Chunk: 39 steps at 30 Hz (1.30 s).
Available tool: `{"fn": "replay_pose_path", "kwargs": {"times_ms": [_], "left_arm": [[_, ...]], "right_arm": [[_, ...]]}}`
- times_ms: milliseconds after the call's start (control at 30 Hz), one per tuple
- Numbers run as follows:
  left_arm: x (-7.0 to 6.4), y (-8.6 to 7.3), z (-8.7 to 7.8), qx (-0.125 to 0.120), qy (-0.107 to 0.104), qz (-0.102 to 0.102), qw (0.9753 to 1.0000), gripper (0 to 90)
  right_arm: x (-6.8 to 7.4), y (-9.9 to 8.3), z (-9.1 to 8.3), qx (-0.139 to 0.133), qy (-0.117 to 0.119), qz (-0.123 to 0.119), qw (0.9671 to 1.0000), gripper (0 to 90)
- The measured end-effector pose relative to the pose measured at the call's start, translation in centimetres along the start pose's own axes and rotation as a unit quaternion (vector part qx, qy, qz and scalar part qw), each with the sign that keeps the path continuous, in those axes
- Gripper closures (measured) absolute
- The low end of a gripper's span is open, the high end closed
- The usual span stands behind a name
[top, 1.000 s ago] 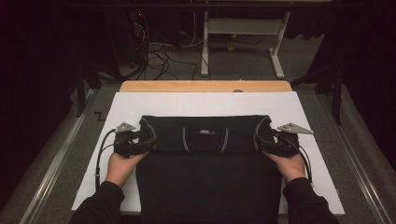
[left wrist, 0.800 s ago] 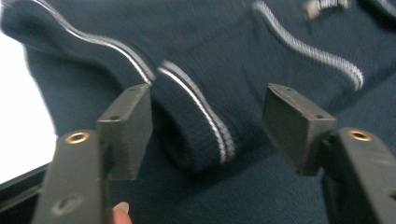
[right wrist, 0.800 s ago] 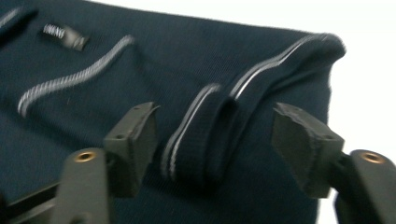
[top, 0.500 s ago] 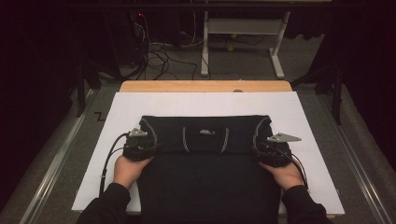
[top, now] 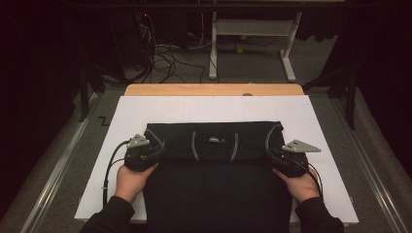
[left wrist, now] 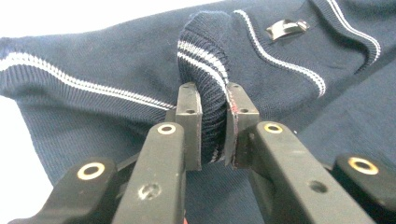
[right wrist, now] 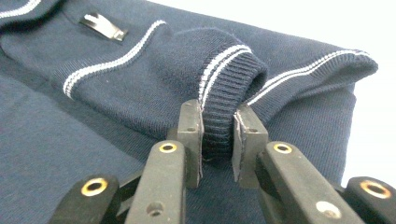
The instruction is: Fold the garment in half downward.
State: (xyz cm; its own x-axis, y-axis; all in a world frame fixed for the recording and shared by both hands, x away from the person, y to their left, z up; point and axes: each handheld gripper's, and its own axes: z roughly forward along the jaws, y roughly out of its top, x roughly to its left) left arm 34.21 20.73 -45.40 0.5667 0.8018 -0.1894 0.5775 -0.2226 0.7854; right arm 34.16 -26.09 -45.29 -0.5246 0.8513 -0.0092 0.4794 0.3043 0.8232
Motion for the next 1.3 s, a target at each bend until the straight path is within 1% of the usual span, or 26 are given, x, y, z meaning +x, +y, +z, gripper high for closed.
{"fn": "replay_pose_path", "kwargs": {"times_ms": [133, 200, 367, 500, 533, 633, 733, 900, 933, 1100, 1300], "left_arm": [[-0.3, -0.7, -0.7, -0.007, -0.014, -0.003, 0.9999, 75.2], [-0.5, -1.0, -1.0, -0.007, -0.014, 0.003, 0.9999, 75.2], [-0.8, -2.0, -1.7, -0.011, -0.022, 0.005, 0.9997, 75.1], [-1.4, -2.3, -2.2, -0.014, -0.023, 0.008, 0.9996, 75.1], [-1.5, -2.4, -2.3, -0.012, -0.024, 0.012, 0.9996, 75.0], [-2.0, -2.7, -2.5, -0.009, -0.027, 0.017, 0.9995, 75.0], [-2.3, -3.0, -2.8, -0.008, -0.032, 0.015, 0.9993, 75.0], [-2.6, -3.8, -3.2, 0.002, -0.042, 0.011, 0.9991, 74.9], [-2.7, -4.0, -3.3, 0.006, -0.042, 0.013, 0.9990, 74.9], [-3.0, -4.5, -3.7, 0.009, -0.044, 0.014, 0.9989, 74.7], [-3.1, -5.2, -3.7, 0.027, -0.046, 0.013, 0.9985, 74.4]], "right_arm": [[0.3, -0.8, -0.7, -0.013, 0.001, 0.000, 0.9999, 76.8], [0.3, -1.0, -1.1, -0.018, 0.005, 0.000, 0.9998, 76.8], [0.6, -1.6, -2.2, -0.028, 0.009, -0.003, 0.9996, 76.7], [0.8, -2.1, -2.9, -0.030, 0.011, -0.004, 0.9995, 76.7], [0.8, -2.3, -3.0, -0.031, 0.012, -0.006, 0.9994, 76.7], [1.0, -2.7, -3.5, -0.027, 0.014, -0.006, 0.9995, 76.6], [1.1, -3.2, -3.9, -0.025, 0.015, -0.008, 0.9995, 76.5], [1.4, -3.9, -4.5, -0.021, 0.018, -0.006, 0.9996, 76.2], [1.4, -4.0, -4.6, -0.020, 0.018, -0.008, 0.9996, 76.1], [1.6, -4.4, -5.1, -0.017, 0.019, -0.007, 0.9997, 75.9], [2.0, -4.9, -5.7, -0.013, 0.019, -0.011, 0.9997, 75.5]]}}
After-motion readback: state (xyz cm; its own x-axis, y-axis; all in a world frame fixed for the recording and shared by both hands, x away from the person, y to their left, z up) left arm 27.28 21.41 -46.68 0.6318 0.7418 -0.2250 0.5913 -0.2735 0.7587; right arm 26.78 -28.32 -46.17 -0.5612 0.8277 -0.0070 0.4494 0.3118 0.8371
